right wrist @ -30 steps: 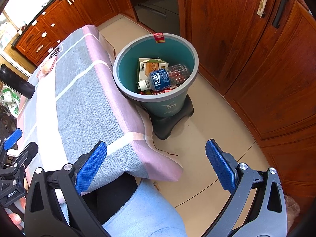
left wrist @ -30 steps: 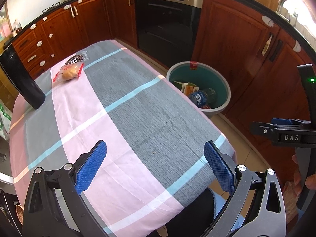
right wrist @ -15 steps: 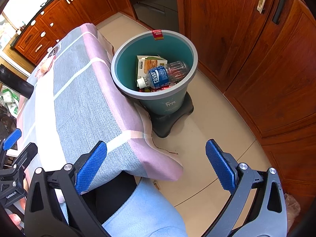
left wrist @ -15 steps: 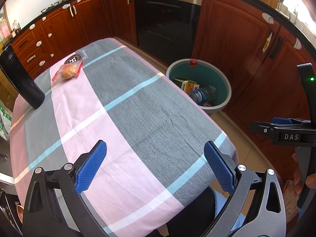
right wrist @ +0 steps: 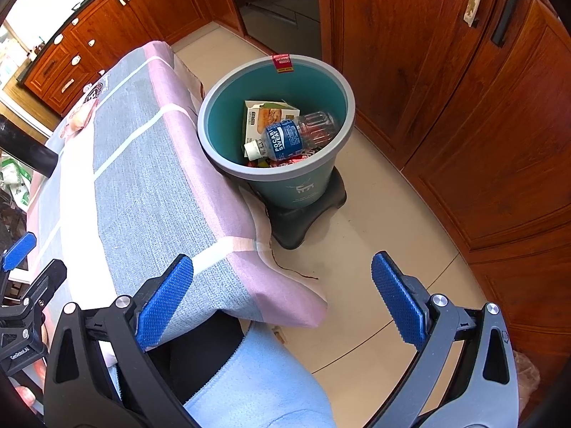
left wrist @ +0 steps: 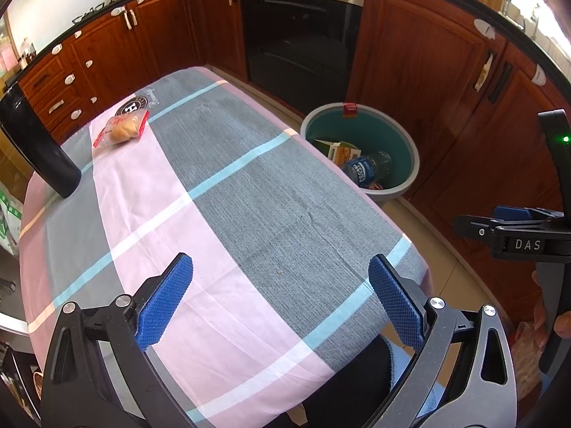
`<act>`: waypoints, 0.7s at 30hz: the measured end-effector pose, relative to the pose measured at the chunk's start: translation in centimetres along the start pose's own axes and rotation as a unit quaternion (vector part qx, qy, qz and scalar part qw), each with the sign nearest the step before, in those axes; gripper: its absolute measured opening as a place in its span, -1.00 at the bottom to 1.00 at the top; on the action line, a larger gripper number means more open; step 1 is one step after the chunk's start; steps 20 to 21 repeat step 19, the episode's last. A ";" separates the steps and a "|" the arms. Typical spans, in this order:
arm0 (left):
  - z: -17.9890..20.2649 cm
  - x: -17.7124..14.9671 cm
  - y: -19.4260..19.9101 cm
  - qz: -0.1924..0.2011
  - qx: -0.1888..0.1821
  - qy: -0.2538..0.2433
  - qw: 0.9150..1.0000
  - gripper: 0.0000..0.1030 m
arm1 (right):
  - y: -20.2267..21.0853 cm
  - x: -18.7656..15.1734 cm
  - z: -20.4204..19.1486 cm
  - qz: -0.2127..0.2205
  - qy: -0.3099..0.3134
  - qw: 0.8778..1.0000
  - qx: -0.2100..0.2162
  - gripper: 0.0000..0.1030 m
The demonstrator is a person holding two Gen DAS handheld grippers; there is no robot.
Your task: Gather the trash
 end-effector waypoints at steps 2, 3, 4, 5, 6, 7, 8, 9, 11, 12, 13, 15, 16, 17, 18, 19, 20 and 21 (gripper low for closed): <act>0.1 0.1 0.0 0.000 0.002 -0.002 1.000 0.92 | 0.1 0.1 0.0 0.003 0.002 1.000 -0.003 0.87; 0.1 0.2 0.0 0.000 0.002 -0.004 1.000 0.92 | 0.2 0.2 0.1 0.004 0.002 1.000 -0.004 0.87; 0.2 0.2 0.0 -0.001 0.002 -0.005 1.000 0.92 | 0.2 0.3 0.2 0.007 0.003 1.000 -0.005 0.87; 0.2 0.3 0.0 -0.002 0.002 -0.006 1.000 0.92 | 0.3 0.4 0.2 0.011 0.005 1.000 -0.008 0.87; 0.2 0.3 0.0 -0.002 0.001 -0.006 1.000 0.92 | 0.4 0.5 0.2 0.015 0.007 1.000 -0.010 0.87; 0.2 0.3 0.0 -0.003 0.000 -0.006 1.000 0.92 | 0.5 0.6 0.2 0.018 0.009 1.000 -0.010 0.87; 0.3 0.4 -0.1 -0.005 -0.001 -0.005 1.000 0.92 | 0.5 0.6 0.3 0.020 0.011 1.000 -0.011 0.87; 0.3 0.4 -0.2 -0.008 -0.003 -0.005 1.000 0.92 | 0.5 0.6 0.3 0.019 0.015 1.000 -0.019 0.87; 0.2 0.3 -0.5 -0.015 -0.006 0.000 1.000 0.92 | 0.6 0.8 0.2 0.022 0.019 0.999 -0.025 0.87; 0.2 0.2 -0.6 -0.017 -0.008 0.002 1.000 0.92 | 0.6 0.8 0.2 0.022 0.018 0.999 -0.025 0.87; 0.1 0.2 -0.7 -0.020 -0.009 0.003 1.000 0.92 | 0.6 0.8 0.2 0.022 0.020 0.999 -0.028 0.87; 0.1 0.1 -0.9 -0.022 -0.008 0.002 1.000 0.92 | 0.6 0.9 0.3 0.024 0.023 0.999 -0.033 0.87; 0.1 0.1 -0.9 -0.023 -0.007 0.001 1.000 0.92 | 0.6 0.9 0.3 0.023 0.022 0.999 -0.034 0.87; 0.2 0.0 -0.9 -0.024 -0.005 -0.002 1.000 0.92 | 0.6 0.9 0.3 0.023 0.022 0.999 -0.034 0.87; 0.2 0.0 -0.9 -0.023 -0.005 -0.003 1.000 0.92 | 0.5 0.9 0.4 0.023 0.022 0.999 -0.034 0.87; 0.2 0.0 -0.9 -0.022 -0.003 -0.005 1.000 0.92 | 0.5 0.9 0.4 0.022 0.021 0.999 -0.034 0.87; 0.2 0.0 -0.9 -0.022 -0.003 -0.005 1.000 0.92 | 0.5 0.9 0.4 0.022 0.021 0.999 -0.034 0.87; 0.2 0.0 -0.9 -0.022 -0.003 -0.005 1.000 0.92 | 0.5 0.9 0.4 0.022 0.021 0.999 -0.034 0.87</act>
Point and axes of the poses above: each gripper's, at about its wrist camera, not at the fingertips, and y roughly against the way its jaws point, z to its right, x to its top, the point moved 5 cm from there along -y, roughly the way its jaws point, and after that the axes turned 3 degrees about z, right-handed, at the moved point
